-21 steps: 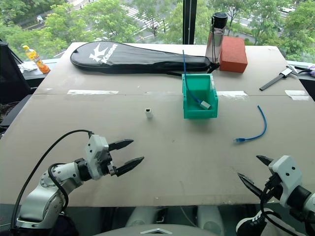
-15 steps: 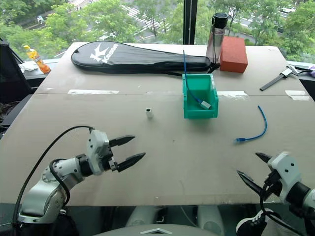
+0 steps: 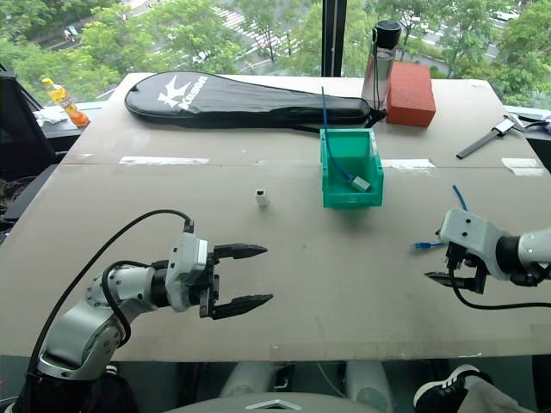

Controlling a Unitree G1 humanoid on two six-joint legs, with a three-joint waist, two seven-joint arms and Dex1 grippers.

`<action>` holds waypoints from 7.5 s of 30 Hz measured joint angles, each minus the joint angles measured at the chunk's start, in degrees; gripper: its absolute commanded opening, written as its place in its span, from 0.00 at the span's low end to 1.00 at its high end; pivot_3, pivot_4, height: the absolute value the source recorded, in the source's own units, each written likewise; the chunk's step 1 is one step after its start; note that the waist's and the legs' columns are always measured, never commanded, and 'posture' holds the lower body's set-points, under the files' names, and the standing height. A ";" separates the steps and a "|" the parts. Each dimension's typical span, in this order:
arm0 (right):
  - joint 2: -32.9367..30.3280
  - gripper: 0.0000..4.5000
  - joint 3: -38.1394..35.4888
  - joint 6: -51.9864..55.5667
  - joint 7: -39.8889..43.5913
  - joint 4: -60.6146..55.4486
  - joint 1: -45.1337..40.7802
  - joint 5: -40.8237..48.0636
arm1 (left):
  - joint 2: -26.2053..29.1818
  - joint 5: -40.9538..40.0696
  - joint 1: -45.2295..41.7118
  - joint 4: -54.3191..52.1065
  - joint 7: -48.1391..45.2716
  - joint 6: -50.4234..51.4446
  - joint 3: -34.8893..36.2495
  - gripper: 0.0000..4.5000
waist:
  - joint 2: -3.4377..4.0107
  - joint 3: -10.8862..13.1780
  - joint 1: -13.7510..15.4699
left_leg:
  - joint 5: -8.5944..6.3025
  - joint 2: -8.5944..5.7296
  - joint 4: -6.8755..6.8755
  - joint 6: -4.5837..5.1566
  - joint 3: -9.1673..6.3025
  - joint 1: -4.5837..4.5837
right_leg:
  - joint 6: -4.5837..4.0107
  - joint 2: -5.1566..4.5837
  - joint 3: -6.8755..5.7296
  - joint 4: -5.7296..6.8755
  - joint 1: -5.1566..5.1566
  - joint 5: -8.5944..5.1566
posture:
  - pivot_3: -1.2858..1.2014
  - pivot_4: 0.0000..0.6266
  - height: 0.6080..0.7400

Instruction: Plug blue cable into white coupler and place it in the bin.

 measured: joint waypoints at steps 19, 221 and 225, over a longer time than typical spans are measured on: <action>10.81 0.02 19.28 -16.63 14.73 27.56 -24.99 -17.83 | 0.33 1.13 1.39 -2.14 2.19 -0.70 -1.14 1.00 | 0.03 0.08 0.24 | 0.01 -0.02 0.18 0.02 -0.04 0.23 | 0.00 -0.03 -0.02 0.02 0.31 0.02 | 0.52 0.24 1.00; 25.61 0.00 4.26 8.62 -19.98 -13.63 -8.06 26.58 | -22.22 25.27 -41.07 56.76 -16.60 -20.71 -13.07 0.09 | 0.03 0.22 -0.01 | 0.01 -0.04 0.17 0.03 -0.25 -0.05 | 0.21 0.16 -0.16 0.12 0.15 0.17 | 0.52 0.24 1.00; 27.52 0.00 9.81 6.65 -11.81 -5.06 -16.22 21.06 | -22.20 25.68 -40.99 56.13 -15.39 -19.10 -14.61 0.09 | 0.03 0.22 -0.08 | 0.01 0.00 0.13 0.02 -0.29 -0.06 | 0.19 0.29 -0.16 0.14 0.12 0.18 | 0.52 0.24 1.00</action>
